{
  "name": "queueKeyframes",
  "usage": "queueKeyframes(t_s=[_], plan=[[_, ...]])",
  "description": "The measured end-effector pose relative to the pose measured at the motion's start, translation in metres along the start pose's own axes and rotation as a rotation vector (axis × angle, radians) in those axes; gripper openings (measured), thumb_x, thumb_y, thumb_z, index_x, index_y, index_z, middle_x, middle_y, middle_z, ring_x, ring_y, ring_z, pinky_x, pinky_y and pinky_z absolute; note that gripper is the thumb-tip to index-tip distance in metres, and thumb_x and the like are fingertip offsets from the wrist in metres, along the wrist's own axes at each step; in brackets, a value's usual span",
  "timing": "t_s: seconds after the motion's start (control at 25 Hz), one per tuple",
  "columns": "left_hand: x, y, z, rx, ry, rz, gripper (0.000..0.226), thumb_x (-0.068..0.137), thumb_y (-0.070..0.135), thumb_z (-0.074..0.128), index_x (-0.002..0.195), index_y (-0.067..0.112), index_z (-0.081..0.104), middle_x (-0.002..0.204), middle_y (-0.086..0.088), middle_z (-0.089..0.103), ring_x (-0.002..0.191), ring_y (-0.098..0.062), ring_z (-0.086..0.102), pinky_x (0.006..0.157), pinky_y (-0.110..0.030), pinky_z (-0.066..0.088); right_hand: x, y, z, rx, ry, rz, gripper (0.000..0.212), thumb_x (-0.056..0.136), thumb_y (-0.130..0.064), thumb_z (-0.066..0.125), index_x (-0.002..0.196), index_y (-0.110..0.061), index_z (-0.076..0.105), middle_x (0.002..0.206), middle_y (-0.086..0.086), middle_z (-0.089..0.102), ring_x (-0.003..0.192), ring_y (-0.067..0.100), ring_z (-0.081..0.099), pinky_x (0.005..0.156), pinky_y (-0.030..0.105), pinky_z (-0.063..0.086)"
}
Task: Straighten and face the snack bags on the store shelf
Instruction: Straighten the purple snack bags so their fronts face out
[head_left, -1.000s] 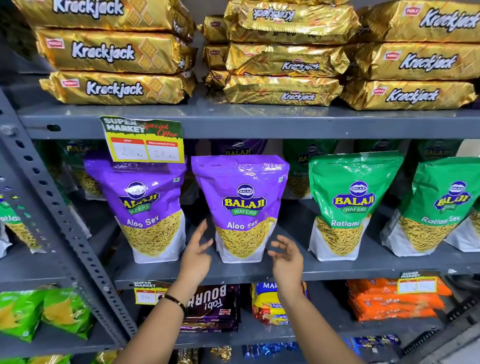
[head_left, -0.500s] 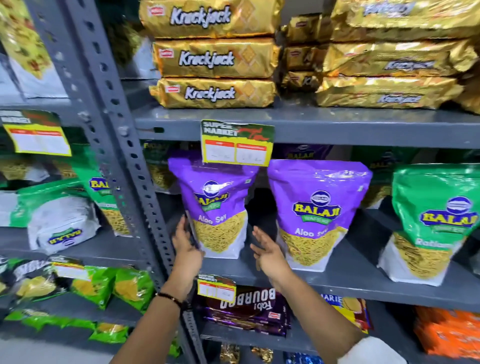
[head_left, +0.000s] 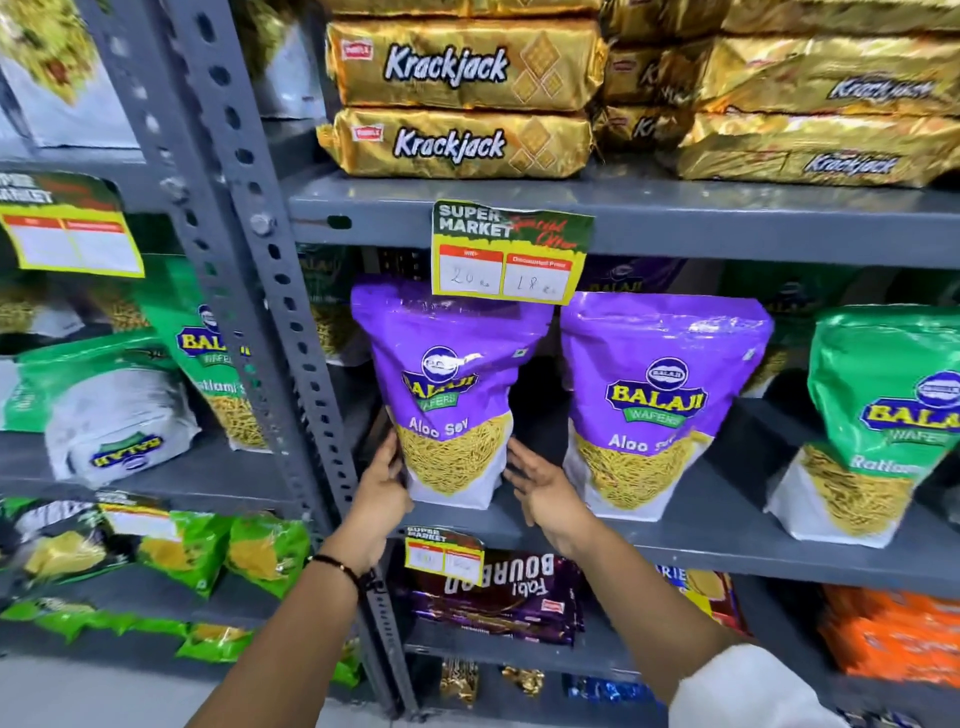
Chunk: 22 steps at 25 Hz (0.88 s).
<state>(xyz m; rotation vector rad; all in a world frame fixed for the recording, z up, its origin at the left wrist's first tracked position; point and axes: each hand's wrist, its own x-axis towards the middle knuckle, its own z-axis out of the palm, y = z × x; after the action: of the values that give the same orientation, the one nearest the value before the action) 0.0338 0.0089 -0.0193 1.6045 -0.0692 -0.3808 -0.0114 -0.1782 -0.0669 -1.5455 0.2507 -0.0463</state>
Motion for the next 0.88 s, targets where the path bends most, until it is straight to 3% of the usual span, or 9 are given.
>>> queueKeyframes(t_s=[0.12,0.16,0.24,0.32,0.4,0.56,0.68,0.88], plan=[[-0.008,-0.004,-0.002,-0.039,-0.019,0.010,0.095,0.068,-0.035,0.021,0.146,0.019,0.015,0.147,0.004,0.030,0.135,-0.017,0.032,0.086,-0.023,0.036,-0.010,0.003,0.000,0.015,-0.021,-0.001,0.071,0.082,0.024,0.024,0.141,-0.014,0.020,0.153,0.006,0.020,0.138,0.027,0.028,0.071,0.013,0.052],[-0.010,-0.004,-0.002,-0.042,-0.027,0.008,0.095,0.068,-0.035,0.021,0.146,0.019,0.014,0.150,0.002,0.027,0.138,-0.019,0.030,0.089,-0.026,0.034,-0.013,0.001,0.001,0.029,-0.028,0.002,0.070,0.083,0.023,0.024,0.141,-0.015,0.018,0.153,0.005,0.019,0.139,0.026,0.026,0.060,0.010,0.051],[-0.012,-0.004,-0.001,-0.033,-0.027,0.000,0.095,0.069,-0.035,0.022,0.146,0.020,0.013,0.152,0.003,0.025,0.138,-0.019,0.029,0.085,-0.023,0.037,-0.014,-0.003,0.005,0.057,-0.039,0.016,0.073,0.081,0.024,0.024,0.142,-0.016,0.017,0.154,0.004,0.017,0.140,0.024,0.024,0.041,0.008,0.039],[-0.011,-0.003,0.000,-0.028,-0.020,-0.012,0.095,0.070,-0.034,0.023,0.146,0.022,0.013,0.151,0.005,0.026,0.138,-0.019,0.030,0.068,-0.011,0.043,-0.012,-0.005,0.006,0.077,-0.037,0.032,0.078,0.077,0.027,0.023,0.142,-0.018,0.019,0.154,0.001,0.018,0.140,0.021,0.024,0.035,0.010,0.030],[-0.008,-0.005,-0.001,-0.023,-0.010,-0.029,0.095,0.070,-0.033,0.023,0.146,0.024,0.014,0.149,0.007,0.027,0.137,-0.018,0.031,0.060,-0.011,0.043,-0.009,-0.003,0.005,0.076,-0.033,0.045,0.083,0.075,0.027,0.023,0.141,-0.022,0.020,0.153,-0.002,0.021,0.140,0.019,0.025,0.034,0.017,0.023],[-0.005,-0.009,-0.005,-0.003,0.007,-0.061,0.096,0.070,-0.031,0.025,0.145,0.028,0.017,0.153,0.008,0.025,0.138,-0.015,0.031,0.066,-0.021,0.038,-0.008,0.000,0.005,0.066,-0.030,0.068,0.097,0.063,0.030,0.019,0.141,-0.028,0.021,0.146,-0.009,0.032,0.137,0.016,0.029,0.054,0.022,0.025],[-0.003,-0.008,-0.003,0.006,0.022,-0.079,0.097,0.070,-0.031,0.025,0.145,0.030,0.017,0.152,0.008,0.026,0.136,-0.014,0.033,0.067,-0.021,0.039,-0.008,-0.003,0.007,0.049,-0.025,0.085,0.098,0.063,0.031,0.019,0.141,-0.028,0.020,0.148,-0.010,0.029,0.137,0.016,0.030,0.035,0.018,0.022],[-0.001,-0.006,-0.001,0.011,0.035,-0.079,0.095,0.071,-0.032,0.024,0.145,0.028,0.015,0.154,0.005,0.024,0.137,-0.017,0.032,0.080,-0.026,0.039,-0.006,-0.008,0.008,-0.021,-0.028,0.089,0.096,0.065,0.030,0.021,0.141,-0.030,0.020,0.151,-0.007,0.028,0.133,0.013,0.036,0.032,0.018,0.019]])
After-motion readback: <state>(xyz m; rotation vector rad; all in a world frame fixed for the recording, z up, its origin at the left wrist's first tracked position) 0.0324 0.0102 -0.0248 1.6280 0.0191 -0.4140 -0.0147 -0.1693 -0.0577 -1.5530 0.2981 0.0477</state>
